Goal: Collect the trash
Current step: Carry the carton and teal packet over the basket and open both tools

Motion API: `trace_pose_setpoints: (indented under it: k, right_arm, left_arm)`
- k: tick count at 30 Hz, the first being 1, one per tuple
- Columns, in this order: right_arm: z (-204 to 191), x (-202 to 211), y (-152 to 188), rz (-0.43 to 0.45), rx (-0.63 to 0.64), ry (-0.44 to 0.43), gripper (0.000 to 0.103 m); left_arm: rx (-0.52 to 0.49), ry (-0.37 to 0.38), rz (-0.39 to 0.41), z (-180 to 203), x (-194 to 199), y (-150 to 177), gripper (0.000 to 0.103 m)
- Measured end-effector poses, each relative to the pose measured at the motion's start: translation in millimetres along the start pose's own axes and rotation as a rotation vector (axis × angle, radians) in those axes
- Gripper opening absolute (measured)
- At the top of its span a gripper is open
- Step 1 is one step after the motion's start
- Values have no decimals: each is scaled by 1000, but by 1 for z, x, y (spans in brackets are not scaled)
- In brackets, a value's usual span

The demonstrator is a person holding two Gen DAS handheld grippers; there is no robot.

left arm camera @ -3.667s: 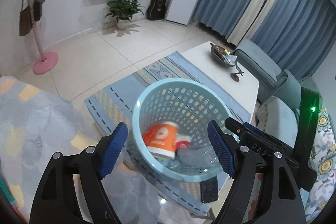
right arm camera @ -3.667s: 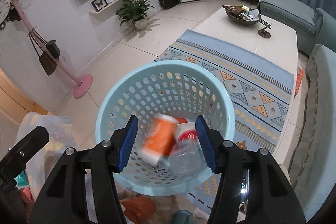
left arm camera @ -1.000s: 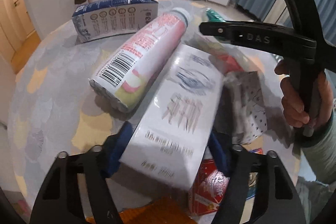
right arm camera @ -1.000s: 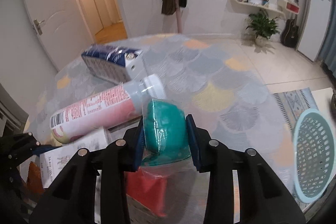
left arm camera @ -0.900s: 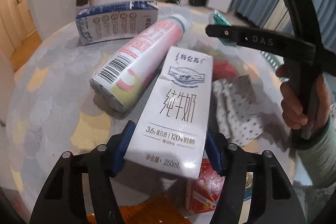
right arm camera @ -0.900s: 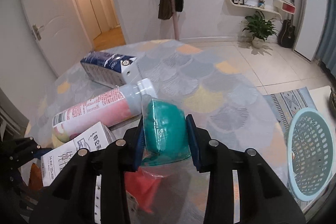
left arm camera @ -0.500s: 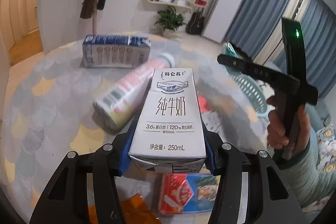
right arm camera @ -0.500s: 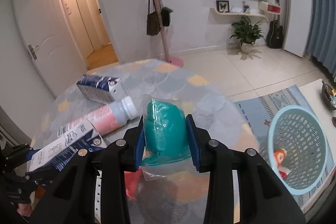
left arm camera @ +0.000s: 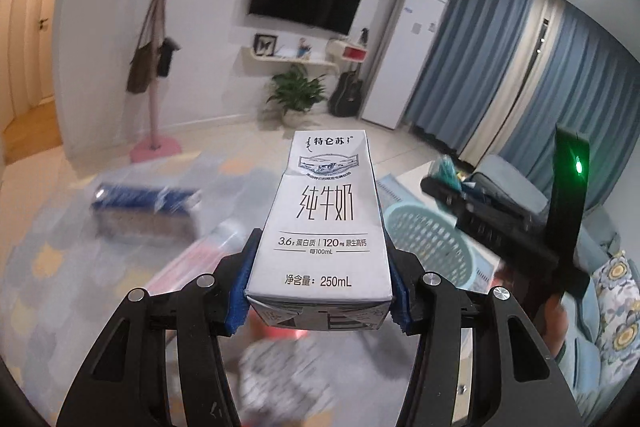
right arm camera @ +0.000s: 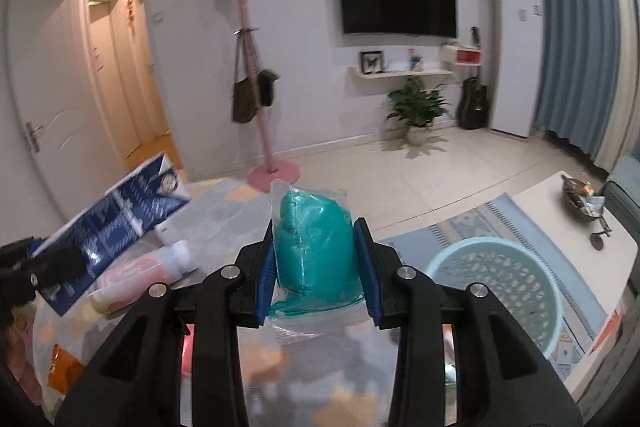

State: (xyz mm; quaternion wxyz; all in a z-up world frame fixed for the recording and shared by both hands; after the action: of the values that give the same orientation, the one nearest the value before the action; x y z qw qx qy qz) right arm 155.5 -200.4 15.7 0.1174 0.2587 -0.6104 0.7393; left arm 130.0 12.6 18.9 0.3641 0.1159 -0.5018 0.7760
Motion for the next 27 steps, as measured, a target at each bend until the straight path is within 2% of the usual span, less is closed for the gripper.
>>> trace_pose_setpoints:
  k: [7, 11, 13, 19, 27]
  right_arm:
    - [73, 2, 21, -31, -111, 84, 33]
    - [115, -5, 43, -85, -196, 128, 33]
    - [137, -10, 56, -120, -245, 146, 33]
    - [189, -29, 102, -248, -372, 177, 33]
    - [213, -51, 143, -353, -438, 189, 34]
  left_arm:
    - [-63, 58, -28, 70, -56, -14, 52]
    - [-127, 32, -58, 107, -100, -9, 52]
    - [-118, 46, -92, 119, -123, -4, 52]
    - [-79, 71, -202, 134, -177, 18, 53]
    - [-83, 61, -327, 148, -232, 57, 53]
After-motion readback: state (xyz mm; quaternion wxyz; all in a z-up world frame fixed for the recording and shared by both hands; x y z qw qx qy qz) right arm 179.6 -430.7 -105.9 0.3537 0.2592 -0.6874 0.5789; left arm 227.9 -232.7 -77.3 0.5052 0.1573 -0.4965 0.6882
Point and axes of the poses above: each gripper's, at about its wrist camera, not at the fingertips, and x roughly against the way its jaws point, z to its right, y to its underside, the point moved 2 cm from there along -x, roughly the way its jaws point, and after that the axes turned 15 degrees about x, right-handed, at the moved point
